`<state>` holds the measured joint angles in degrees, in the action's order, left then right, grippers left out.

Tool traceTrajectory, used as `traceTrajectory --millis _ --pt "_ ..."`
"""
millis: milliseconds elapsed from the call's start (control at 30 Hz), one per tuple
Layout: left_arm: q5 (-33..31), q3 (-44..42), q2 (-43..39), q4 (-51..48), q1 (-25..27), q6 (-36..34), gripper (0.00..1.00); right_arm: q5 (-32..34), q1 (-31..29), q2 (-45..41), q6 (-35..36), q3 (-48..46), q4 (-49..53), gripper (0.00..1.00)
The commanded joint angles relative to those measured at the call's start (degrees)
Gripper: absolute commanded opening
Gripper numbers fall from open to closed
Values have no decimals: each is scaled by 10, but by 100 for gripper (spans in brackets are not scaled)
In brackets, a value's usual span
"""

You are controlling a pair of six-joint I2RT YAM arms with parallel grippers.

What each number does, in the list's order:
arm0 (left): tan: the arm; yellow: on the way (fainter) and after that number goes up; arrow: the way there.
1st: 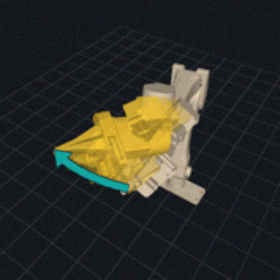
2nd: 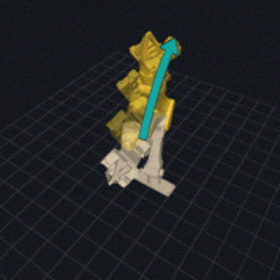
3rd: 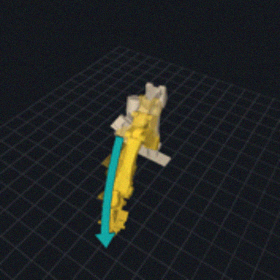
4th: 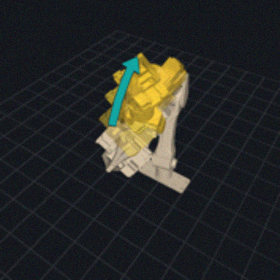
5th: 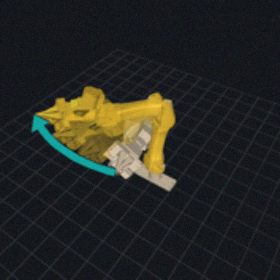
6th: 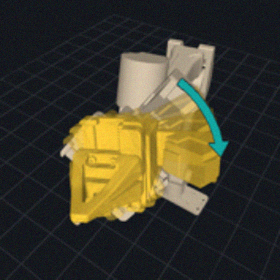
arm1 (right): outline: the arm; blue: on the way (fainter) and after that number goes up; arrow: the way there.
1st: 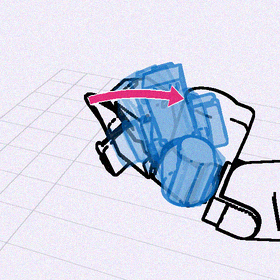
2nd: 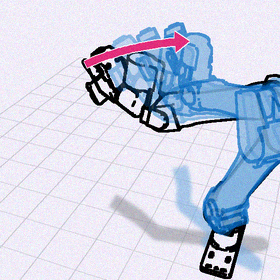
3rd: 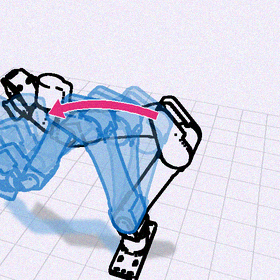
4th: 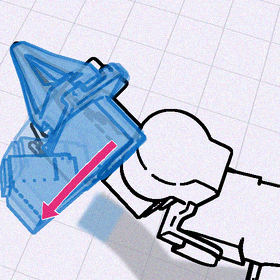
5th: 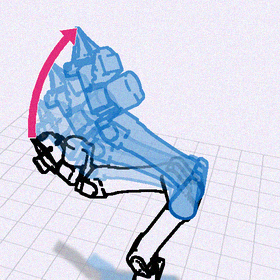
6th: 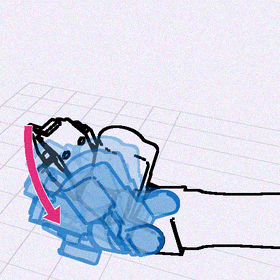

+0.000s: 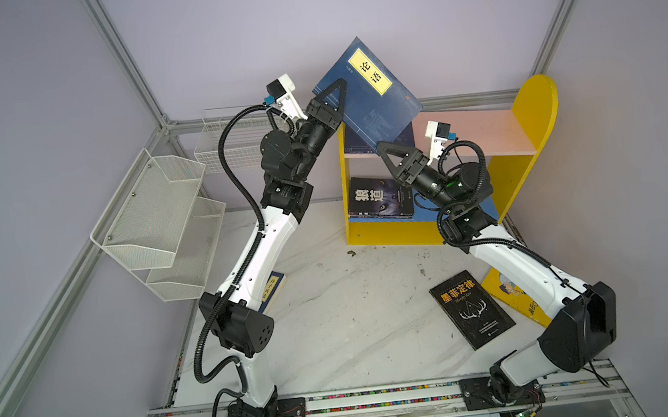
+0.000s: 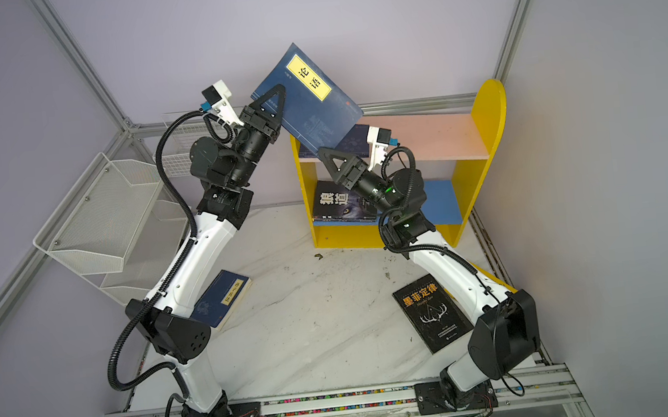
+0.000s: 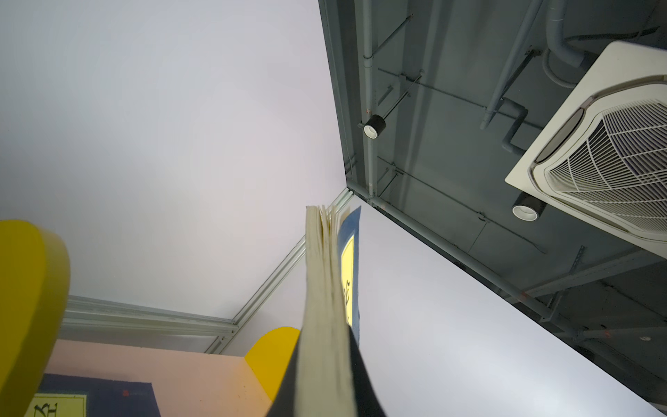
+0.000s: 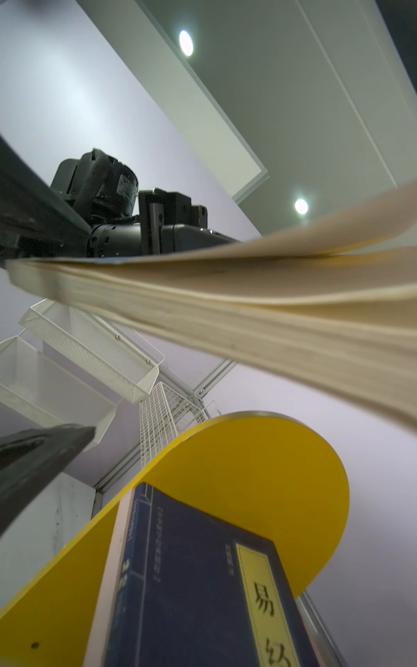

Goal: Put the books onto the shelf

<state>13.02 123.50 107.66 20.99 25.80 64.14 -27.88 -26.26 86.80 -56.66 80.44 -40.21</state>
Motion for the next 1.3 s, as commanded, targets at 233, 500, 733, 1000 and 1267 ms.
traceTrajectory --millis 233,500,733,1000,1267 --pt "-7 -36 -42 66 12 14 14 6 0 35 -73 53 -105 8" --pt "92 -73 -80 -38 -35 -26 72 -141 84 16 -143 75 -69 8" --pt "218 -42 -61 -108 -60 -33 75 -279 119 10 -158 122 -17 9" --pt "249 -46 -62 -58 -60 -10 59 -291 123 24 -112 168 71 11" --pt "232 -88 -76 -18 -54 14 7 -261 122 48 -107 177 73 12"
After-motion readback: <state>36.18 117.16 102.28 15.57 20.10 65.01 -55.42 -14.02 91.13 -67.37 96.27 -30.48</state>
